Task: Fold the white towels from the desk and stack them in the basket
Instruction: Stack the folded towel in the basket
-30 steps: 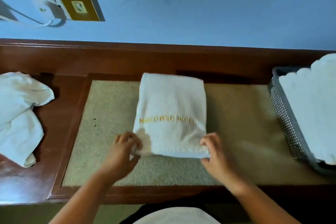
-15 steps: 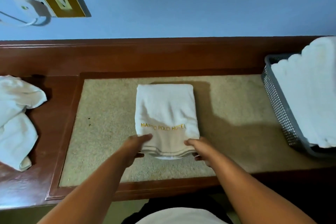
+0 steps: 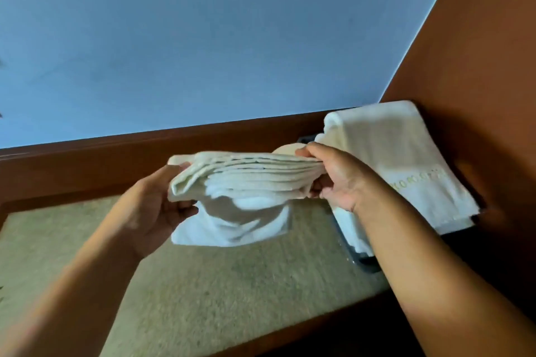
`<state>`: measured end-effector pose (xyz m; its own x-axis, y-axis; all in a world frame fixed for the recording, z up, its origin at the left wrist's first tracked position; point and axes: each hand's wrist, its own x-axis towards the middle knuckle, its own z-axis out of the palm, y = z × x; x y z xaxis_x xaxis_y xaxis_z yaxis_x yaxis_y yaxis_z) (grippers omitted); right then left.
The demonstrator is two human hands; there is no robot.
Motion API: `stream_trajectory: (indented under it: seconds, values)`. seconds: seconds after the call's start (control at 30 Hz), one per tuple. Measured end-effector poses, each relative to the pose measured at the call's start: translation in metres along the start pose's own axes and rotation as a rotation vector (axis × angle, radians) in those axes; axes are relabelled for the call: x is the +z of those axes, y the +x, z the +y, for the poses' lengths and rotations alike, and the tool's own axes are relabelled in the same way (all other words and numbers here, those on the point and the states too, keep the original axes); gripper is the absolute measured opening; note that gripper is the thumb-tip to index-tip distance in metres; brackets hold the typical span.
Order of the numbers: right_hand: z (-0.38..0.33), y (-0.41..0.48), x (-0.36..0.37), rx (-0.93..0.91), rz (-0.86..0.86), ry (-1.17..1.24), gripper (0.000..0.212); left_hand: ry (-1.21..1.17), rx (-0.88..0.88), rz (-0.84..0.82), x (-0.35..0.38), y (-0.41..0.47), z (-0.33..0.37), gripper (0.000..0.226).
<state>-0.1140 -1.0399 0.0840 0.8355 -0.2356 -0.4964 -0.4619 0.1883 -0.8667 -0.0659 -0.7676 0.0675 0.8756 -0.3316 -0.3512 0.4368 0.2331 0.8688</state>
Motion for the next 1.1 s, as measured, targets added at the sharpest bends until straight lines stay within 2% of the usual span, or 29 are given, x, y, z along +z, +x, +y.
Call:
stream_trajectory:
  seconds: [0.07,0.13,0.2,0.27,0.33,0.4,0.47,0.53,0.57,0.6,0.67,0.8,0.9,1.0,1.03,1.07,1.1]
  values:
    - [-0.038,-0.015,-0.042,-0.133,0.057,0.070,0.034,0.008,0.148,-0.071,0.055,0.004,0.021,0.021]
    - [-0.074,-0.034,-0.091,-0.294,0.093,0.158,0.011,0.016,0.317,-0.175,0.117,0.007,0.039,0.020]
    - [-0.094,-0.046,-0.136,-0.415,0.132,0.245,0.026,0.071,0.427,-0.274,0.170,0.003,0.046,0.019]
    - [-0.102,-0.054,-0.182,-0.477,0.153,0.315,0.024,0.129,0.451,-0.360,0.219,0.002,0.038,0.020]
    - [-0.095,-0.055,-0.221,-0.477,0.231,0.379,0.019,0.222,0.427,-0.422,0.254,0.010,0.015,0.030]
    - [-0.068,-0.042,-0.260,-0.402,0.376,0.352,0.012,0.340,0.366,-0.451,0.276,0.027,-0.025,0.051]
    - [-0.021,-0.025,-0.296,-0.269,0.561,0.204,0.002,0.471,0.213,-0.468,0.292,0.040,-0.081,0.040]
    - [0.031,-0.007,-0.313,-0.129,0.647,0.006,0.009,0.585,-0.014,-0.494,0.281,0.047,-0.135,0.022]
    - [0.058,-0.002,-0.326,-0.088,0.679,-0.006,0.011,0.670,-0.096,-0.524,0.282,0.051,-0.162,0.025]
    - [0.078,0.002,-0.335,-0.076,0.704,0.003,0.010,0.740,-0.126,-0.532,0.277,0.056,-0.180,0.038]
    - [0.100,0.007,-0.347,-0.122,0.723,0.048,0.010,0.721,-0.141,-0.531,0.268,0.068,-0.192,0.063]
    - [0.103,0.013,-0.347,-0.180,0.753,0.166,0.025,0.481,-0.250,-0.450,0.273,0.085,-0.179,0.065]
    - [0.104,0.017,-0.343,-0.177,0.780,0.218,0.030,0.303,-0.103,-0.281,0.287,0.116,-0.160,0.052]
    - [0.104,0.016,-0.338,-0.195,0.802,0.254,0.004,0.241,0.043,-0.204,0.307,0.154,-0.133,0.041]
    - [0.108,0.018,-0.338,-0.201,0.832,0.276,0.005,0.259,0.079,-0.193,0.312,0.168,-0.125,0.035]
    - [0.112,0.020,-0.338,-0.214,0.867,0.300,0.006,0.288,0.100,-0.182,0.317,0.180,-0.119,0.035]
    - [0.114,0.021,-0.337,-0.228,0.890,0.316,0.007,0.322,0.091,-0.150,0.321,0.192,-0.117,0.045]
